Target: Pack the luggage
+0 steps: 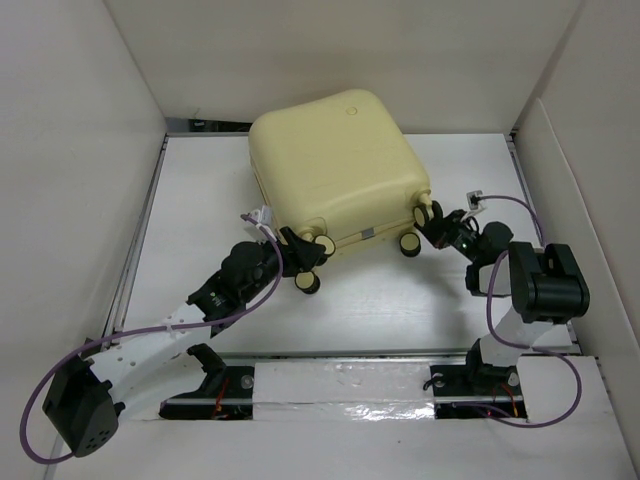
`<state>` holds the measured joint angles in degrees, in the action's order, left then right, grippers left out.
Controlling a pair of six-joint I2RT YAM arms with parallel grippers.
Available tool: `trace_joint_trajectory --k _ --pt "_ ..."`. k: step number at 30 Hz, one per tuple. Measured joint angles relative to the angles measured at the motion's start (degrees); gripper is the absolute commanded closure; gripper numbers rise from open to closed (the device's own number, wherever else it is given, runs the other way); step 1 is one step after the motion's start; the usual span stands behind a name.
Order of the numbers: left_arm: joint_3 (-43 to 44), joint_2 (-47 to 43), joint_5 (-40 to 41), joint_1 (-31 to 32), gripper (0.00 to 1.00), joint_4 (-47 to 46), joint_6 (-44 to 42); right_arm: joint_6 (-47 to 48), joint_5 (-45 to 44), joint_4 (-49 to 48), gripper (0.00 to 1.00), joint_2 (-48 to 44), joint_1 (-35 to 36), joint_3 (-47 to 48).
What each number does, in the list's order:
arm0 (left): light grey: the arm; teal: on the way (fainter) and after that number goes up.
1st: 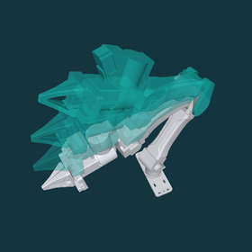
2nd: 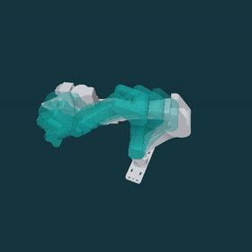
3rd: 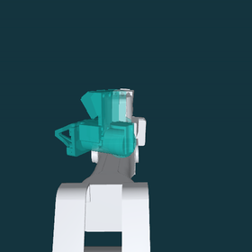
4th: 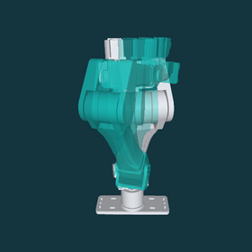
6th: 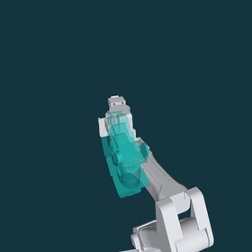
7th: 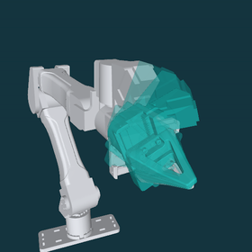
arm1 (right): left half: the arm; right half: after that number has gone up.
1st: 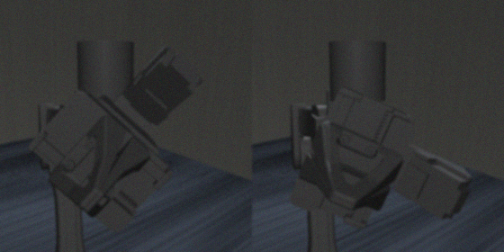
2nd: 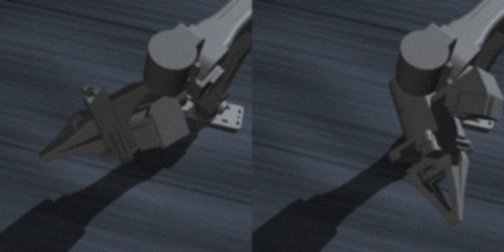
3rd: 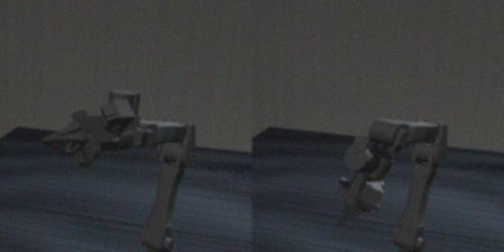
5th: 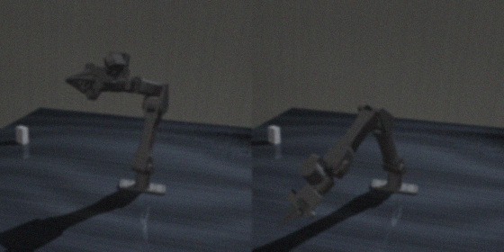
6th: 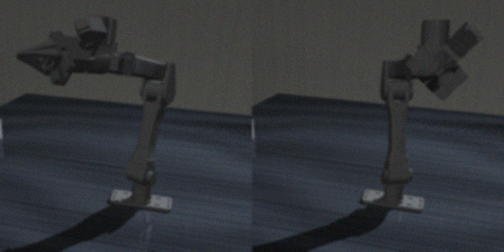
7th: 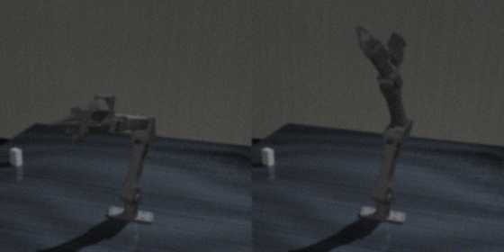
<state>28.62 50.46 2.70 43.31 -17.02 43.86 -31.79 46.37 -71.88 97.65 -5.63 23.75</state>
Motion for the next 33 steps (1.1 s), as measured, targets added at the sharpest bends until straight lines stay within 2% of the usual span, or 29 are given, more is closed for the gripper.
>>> trace_joint_trajectory --k 3,5,11,13,23,29,33 --pt "0.0 0.33 -0.39 -0.28 1.0 -0.35 0.02 2.29 -8.39 -0.28 1.0 -3.34 4.11 -3.74" --pt "0.0 0.98 -0.76 -0.31 1.0 -1.07 0.04 4.63 -15.85 -0.61 1.0 -5.57 9.25 -6.14" --pt "0.04 4.61 -3.37 -0.5 1.0 -5.57 1.16 11.85 -39.01 -1.22 1.0 -8.39 34.34 -8.85" --pt "0.42 6.27 -5.33 -0.5 1.0 -7.26 2.08 13.09 -44.15 -2.45 1.0 -7.08 39.78 -8.76" --pt "4.39 12.57 -11.72 -1.07 1.0 -8.83 5.31 14.25 -60.89 -5.14 1.0 0.35 58.36 -2.95" --pt "9.2 17.16 -12.72 -1.14 1.0 -6.69 7.5 12.37 -68.54 -4.22 1.0 3.08 64.72 1.4" --pt "13.73 22.99 -11.69 -0.57 1.0 -6.67 9.94 10.51 -75.71 -5.31 1.0 7.26 66.03 5.05"
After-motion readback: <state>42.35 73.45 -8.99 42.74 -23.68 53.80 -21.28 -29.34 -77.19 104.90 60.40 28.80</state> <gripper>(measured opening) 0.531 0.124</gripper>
